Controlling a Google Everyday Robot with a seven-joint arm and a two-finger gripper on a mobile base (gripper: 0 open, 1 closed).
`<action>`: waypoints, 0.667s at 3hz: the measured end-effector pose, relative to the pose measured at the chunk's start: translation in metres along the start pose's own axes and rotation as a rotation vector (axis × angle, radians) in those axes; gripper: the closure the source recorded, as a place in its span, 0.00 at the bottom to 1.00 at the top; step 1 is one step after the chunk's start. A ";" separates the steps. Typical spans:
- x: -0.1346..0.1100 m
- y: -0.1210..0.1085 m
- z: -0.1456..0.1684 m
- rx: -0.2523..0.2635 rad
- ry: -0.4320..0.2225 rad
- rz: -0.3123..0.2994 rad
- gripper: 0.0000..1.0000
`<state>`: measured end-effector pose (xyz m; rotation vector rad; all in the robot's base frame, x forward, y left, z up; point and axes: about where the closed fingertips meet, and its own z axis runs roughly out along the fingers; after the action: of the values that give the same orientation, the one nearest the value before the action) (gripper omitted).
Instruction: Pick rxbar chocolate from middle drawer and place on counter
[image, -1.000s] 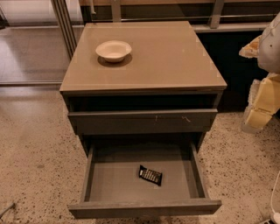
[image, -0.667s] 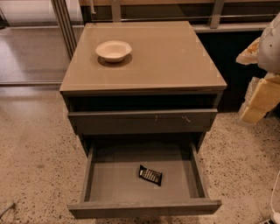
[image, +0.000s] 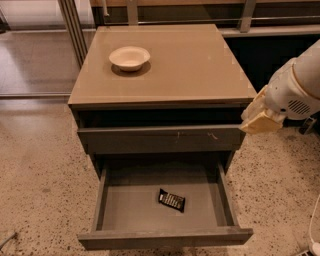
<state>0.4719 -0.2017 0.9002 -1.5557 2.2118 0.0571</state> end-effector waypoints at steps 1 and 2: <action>0.003 0.000 0.064 -0.036 -0.095 0.079 0.87; 0.000 -0.006 0.068 -0.017 -0.109 0.083 1.00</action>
Offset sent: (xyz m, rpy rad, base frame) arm 0.0168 0.0127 -0.0505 0.1039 0.0167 -0.0323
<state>0.4991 -0.1853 0.8401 -1.4345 2.1942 0.1819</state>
